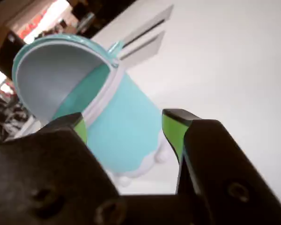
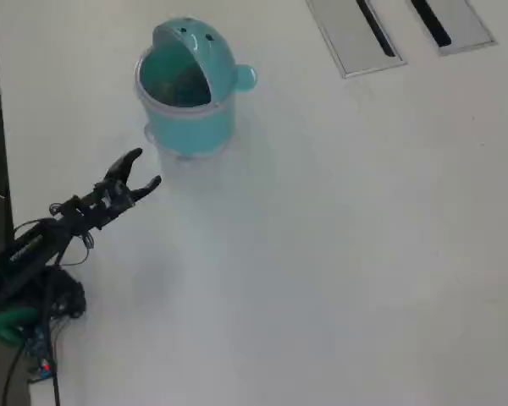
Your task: Grasp RGB lego blocks and put them in the bin one by one.
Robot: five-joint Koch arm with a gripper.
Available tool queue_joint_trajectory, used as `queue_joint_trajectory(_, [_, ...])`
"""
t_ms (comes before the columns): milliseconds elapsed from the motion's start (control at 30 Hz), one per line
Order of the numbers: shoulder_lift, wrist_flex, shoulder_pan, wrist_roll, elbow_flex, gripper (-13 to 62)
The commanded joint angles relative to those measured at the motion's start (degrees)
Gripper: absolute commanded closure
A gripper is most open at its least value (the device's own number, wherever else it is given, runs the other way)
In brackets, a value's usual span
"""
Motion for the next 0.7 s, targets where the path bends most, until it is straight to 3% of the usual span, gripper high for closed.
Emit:
queue_joint_trajectory(0, [1.3, -11.3, 1.7, 2.5, -0.5, 19.3])
queue_joint_trajectory(667, [2.1, -33.7, 13.4, 24.2, 17.1, 19.3])
